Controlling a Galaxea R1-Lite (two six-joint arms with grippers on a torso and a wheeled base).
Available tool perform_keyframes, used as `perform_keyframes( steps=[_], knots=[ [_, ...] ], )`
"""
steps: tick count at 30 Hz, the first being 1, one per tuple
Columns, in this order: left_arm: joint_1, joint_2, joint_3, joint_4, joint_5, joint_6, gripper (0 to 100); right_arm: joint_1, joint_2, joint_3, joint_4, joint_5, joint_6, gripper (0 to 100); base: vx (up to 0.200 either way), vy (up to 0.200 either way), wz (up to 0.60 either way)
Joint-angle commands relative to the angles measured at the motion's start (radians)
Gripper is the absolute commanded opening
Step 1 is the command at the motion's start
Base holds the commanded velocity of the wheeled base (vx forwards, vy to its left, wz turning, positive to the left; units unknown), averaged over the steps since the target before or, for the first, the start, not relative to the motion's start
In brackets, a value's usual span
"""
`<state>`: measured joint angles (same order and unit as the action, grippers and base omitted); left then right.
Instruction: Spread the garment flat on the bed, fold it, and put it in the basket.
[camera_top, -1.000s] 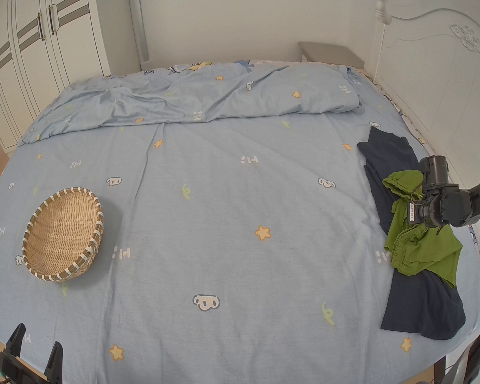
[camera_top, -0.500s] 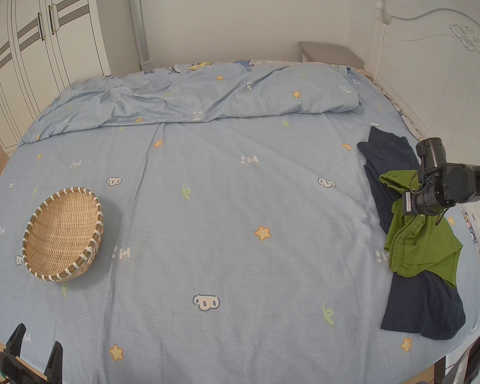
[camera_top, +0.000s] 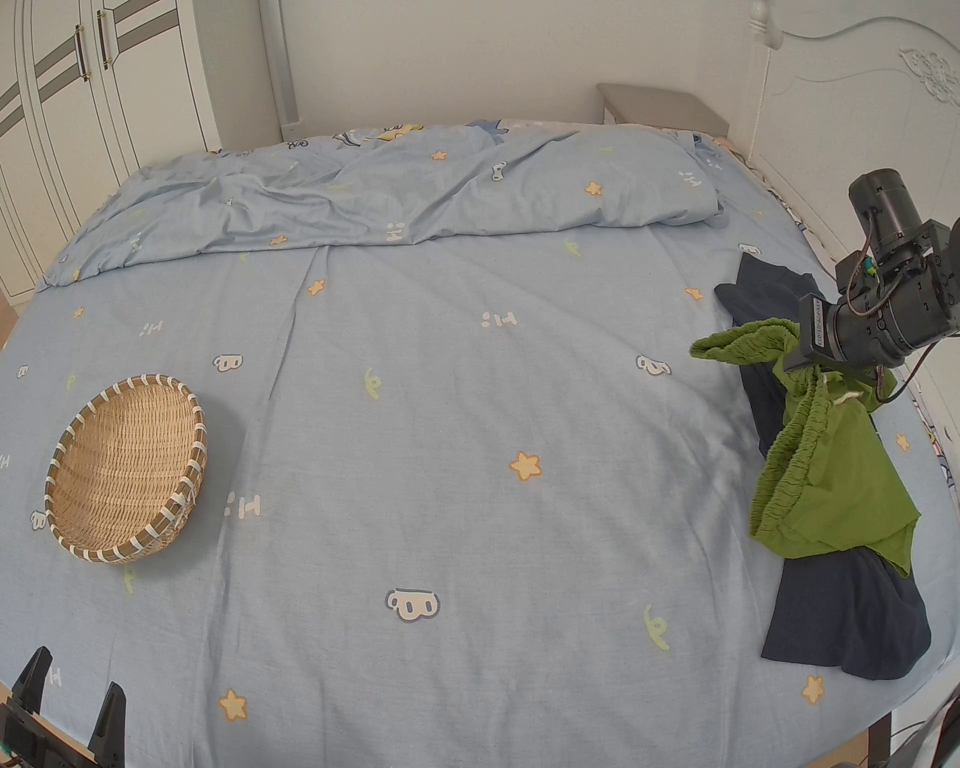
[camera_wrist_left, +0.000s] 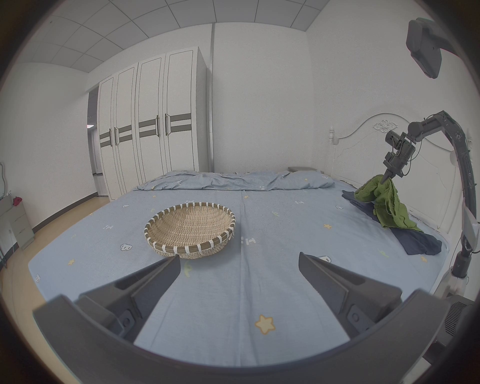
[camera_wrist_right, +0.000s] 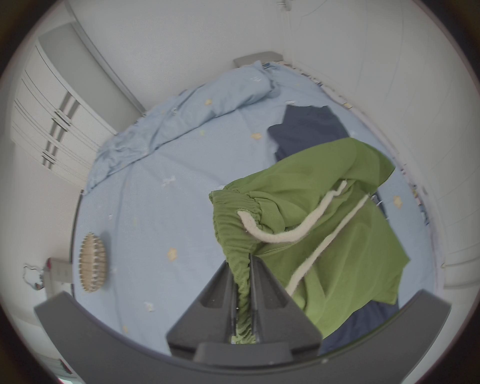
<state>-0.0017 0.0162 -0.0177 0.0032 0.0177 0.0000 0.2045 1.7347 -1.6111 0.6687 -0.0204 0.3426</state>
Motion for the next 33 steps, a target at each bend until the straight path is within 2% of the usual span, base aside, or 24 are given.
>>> perform_keyframes(
  steps=[1, 7, 8, 12, 15, 18, 20, 21, 26, 33],
  knots=[
    [0.0, -0.009, 0.016, 0.0, 0.001, 0.0, 100, 0.131, -0.104, 0.095, -0.037, 0.088, 0.081, 0, 0.0, 0.0, 0.0],
    [0.0, -0.009, 0.016, 0.0, 0.001, 0.0, 100, 0.265, -0.109, 0.08, -0.093, 0.094, 0.156, 0, 0.0, 0.0, 0.0],
    [0.0, -0.009, 0.016, 0.0, 0.001, 0.0, 100, 0.273, -0.107, 0.08, -0.097, 0.094, 0.156, 0, 0.0, 0.0, 0.0],
    [0.0, -0.009, 0.016, 0.0, 0.001, 0.0, 100, 0.394, -0.099, 0.065, -0.093, 0.097, 0.156, 0, 0.0, 0.0, 0.0],
    [-0.001, -0.009, 0.016, 0.0, 0.001, 0.0, 100, 0.455, -0.093, 0.051, -0.092, 0.145, 0.158, 0, 0.0, 0.0, 0.0],
    [0.0, -0.009, 0.016, 0.0, 0.001, 0.0, 100, 0.484, -0.066, 0.03, -0.112, 0.195, 0.161, 0, 0.0, 0.0, 0.0],
    [0.0, -0.009, 0.016, 0.0, 0.001, 0.0, 100, 0.532, -0.014, -0.02, -0.13, 0.218, 0.168, 0, 0.0, 0.0, 0.0],
    [0.0, -0.009, 0.016, 0.0, 0.001, 0.0, 100, 0.532, -0.014, -0.02, -0.13, 0.218, 0.168, 0, 0.0, 0.0, 0.0],
    [0.0, -0.009, 0.016, -0.002, 0.001, 0.0, 100, 0.628, 0.097, -0.128, -0.179, 0.217, 0.21, 0, 0.0, 0.0, 0.0],
    [0.0, -0.009, 0.016, 0.0, 0.001, -0.002, 100, 0.668, 0.217, -0.256, -0.232, 0.212, 0.231, 0, 0.0, 0.0, 0.0]
  ],
)
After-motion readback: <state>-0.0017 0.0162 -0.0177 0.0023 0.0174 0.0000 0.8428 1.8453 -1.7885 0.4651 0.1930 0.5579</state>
